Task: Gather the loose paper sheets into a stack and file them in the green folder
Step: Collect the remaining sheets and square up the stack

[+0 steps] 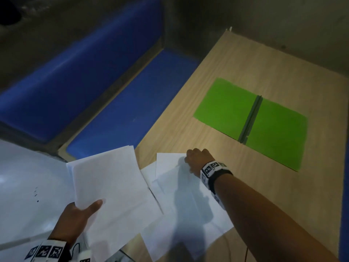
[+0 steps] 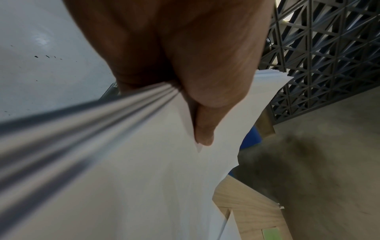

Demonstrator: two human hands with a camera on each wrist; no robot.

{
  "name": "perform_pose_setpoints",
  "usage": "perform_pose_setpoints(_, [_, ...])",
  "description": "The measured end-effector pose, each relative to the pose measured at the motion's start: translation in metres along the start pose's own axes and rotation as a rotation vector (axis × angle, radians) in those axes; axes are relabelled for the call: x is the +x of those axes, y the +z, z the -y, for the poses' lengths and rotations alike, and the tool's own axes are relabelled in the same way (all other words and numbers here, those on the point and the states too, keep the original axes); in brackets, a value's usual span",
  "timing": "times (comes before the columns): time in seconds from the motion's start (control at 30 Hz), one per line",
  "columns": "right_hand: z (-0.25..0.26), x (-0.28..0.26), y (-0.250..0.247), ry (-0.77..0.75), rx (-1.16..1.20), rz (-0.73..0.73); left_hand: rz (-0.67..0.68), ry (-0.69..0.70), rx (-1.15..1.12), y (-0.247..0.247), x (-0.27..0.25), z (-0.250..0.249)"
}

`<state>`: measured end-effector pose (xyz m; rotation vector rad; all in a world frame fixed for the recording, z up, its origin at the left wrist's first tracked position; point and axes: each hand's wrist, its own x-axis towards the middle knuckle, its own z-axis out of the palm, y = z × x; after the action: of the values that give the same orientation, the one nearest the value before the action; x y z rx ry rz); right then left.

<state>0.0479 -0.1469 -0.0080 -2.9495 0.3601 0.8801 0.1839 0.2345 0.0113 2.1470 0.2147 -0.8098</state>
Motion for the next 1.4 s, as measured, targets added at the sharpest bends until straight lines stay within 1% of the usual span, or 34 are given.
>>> perform_pose_setpoints(0.17, [0.013,0.018,0.012,0.147,0.122,0.057,0.011,-0.016,0.001,-0.002,-0.005,-0.002])
perform_pose_setpoints(0.3, [0.015,0.018,0.018,0.217,0.138,-0.044,0.003,-0.025,0.001,-0.006,-0.004,-0.002])
perform_pose_setpoints(0.4, [0.005,0.008,0.021,0.263,0.173,0.023,-0.004,-0.014,0.008,-0.012,0.0,0.0])
perform_pose_setpoints(0.47, [-0.007,-0.007,0.024,0.291,0.188,0.076,-0.002,-0.008,0.01,-0.016,0.005,-0.001])
perform_pose_setpoints(0.5, [-0.016,-0.016,0.029,0.305,0.213,0.077,0.001,-0.008,0.009,-0.018,0.007,-0.001])
perform_pose_setpoints(0.57, [-0.032,-0.04,0.039,0.332,0.344,0.069,0.009,-0.002,0.028,-0.021,0.012,-0.001])
perform_pose_setpoints(0.67, [-0.055,-0.078,0.048,0.382,0.648,0.051,0.023,0.009,0.062,-0.021,0.021,0.004])
perform_pose_setpoints(0.77, [-0.068,-0.113,0.038,0.445,0.86,-0.03,0.051,0.025,0.064,-0.012,0.02,0.002])
perform_pose_setpoints(0.83, [-0.073,-0.126,0.026,0.434,0.924,-0.104,0.077,0.042,0.071,-0.002,0.018,0.0])
perform_pose_setpoints(0.87, [-0.073,-0.131,0.019,0.413,0.908,-0.109,0.093,0.05,0.074,0.004,0.018,0.0])
perform_pose_setpoints(0.93, [-0.071,-0.134,0.006,0.367,0.881,-0.057,0.12,0.058,0.088,0.013,0.017,0.0])
perform_pose_setpoints(1.07, [-0.052,-0.11,-0.004,0.27,0.747,-0.009,0.153,0.076,0.124,0.025,0.013,-0.005])
perform_pose_setpoints(1.13, [-0.038,-0.089,0.008,0.245,0.674,-0.007,0.156,0.078,0.125,0.026,0.012,-0.007])
perform_pose_setpoints(1.2, [-0.025,-0.073,0.029,0.256,0.7,-0.009,0.159,0.082,0.124,0.025,0.01,-0.009])
perform_pose_setpoints(1.27, [-0.014,-0.064,0.045,0.281,0.698,-0.019,0.163,0.084,0.116,0.022,0.008,-0.009])
perform_pose_setpoints(1.4, [0.005,-0.058,0.059,0.312,0.618,-0.054,0.157,0.076,0.131,0.017,0.005,-0.006])
